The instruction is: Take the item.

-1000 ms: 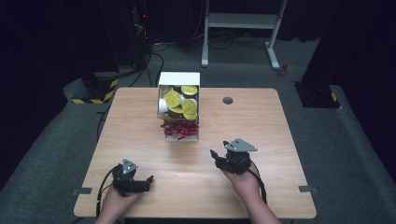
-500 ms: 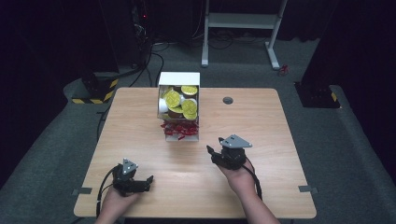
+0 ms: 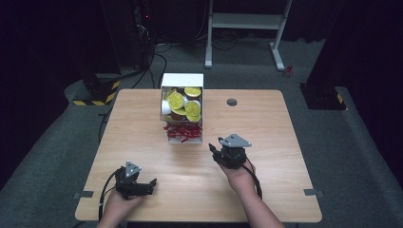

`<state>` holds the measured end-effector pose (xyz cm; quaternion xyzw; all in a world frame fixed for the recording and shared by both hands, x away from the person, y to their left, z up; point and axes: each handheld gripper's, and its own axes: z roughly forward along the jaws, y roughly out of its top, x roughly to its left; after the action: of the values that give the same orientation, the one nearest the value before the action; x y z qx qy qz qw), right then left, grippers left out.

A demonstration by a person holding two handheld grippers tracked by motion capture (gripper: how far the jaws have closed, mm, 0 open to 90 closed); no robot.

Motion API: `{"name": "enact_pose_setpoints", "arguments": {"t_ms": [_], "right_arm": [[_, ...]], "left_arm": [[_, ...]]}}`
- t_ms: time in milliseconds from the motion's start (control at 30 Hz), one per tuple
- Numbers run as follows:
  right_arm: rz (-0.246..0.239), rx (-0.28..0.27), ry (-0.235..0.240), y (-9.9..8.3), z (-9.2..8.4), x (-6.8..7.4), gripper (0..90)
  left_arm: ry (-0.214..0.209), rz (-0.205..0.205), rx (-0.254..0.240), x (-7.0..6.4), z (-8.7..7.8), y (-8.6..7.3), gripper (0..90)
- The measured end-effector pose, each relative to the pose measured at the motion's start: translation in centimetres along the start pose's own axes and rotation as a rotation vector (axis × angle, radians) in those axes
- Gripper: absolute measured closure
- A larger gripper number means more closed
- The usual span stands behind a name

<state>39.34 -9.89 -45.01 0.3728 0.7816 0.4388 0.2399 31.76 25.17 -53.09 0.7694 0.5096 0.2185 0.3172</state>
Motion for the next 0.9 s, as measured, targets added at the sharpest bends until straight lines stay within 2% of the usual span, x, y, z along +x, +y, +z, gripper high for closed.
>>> {"name": "enact_pose_setpoints", "arguments": {"t_ms": [167, 200, 267, 333, 433, 533, 567, 733, 900], "right_arm": [[0.008, -0.014, -0.019, 0.4, 0.3, -0.1, 54.2], [-0.003, -0.008, -0.025, 0.6, 0.6, -0.1, 55.4], [-0.012, -0.004, -0.027, 0.8, 0.8, 0.0, 57.4], [-0.021, -0.012, -0.029, 0.9, 0.8, 0.0, 58.3], [-0.034, -0.021, -0.030, 1.2, 1.1, 0.1, 59.2], [-0.028, -0.009, -0.031, 1.4, 1.5, 0.2, 59.6], [-0.031, -0.002, -0.037, 1.5, 1.7, 0.4, 60.1], [-0.058, -0.012, -0.038, 1.9, 2.2, 0.7, 61.2], [-0.053, -0.015, -0.034, 2.2, 2.7, 0.7, 62.6]], "left_arm": [[-0.005, 0.008, 0.006, 0.1, 0.0, 0.0, 0.3], [-0.006, 0.011, 0.006, 0.1, 0.0, 0.0, 0.1], [-0.007, 0.010, 0.004, 0.1, 0.0, 0.0, 0.2], [-0.027, 0.015, 0.003, -0.1, 0.0, 0.0, 0.2], [-0.031, 0.025, 0.003, -0.1, -0.1, 0.0, 0.2], [-0.034, 0.020, 0.003, -0.1, -0.1, -0.1, 0.2], [-0.034, 0.031, 0.005, -0.1, -0.1, -0.1, 0.2], [-0.037, 0.027, -0.001, -0.1, -0.1, -0.1, 0.2], [-0.038, 0.027, 0.000, -0.1, 0.0, 0.0, 0.2]]}}
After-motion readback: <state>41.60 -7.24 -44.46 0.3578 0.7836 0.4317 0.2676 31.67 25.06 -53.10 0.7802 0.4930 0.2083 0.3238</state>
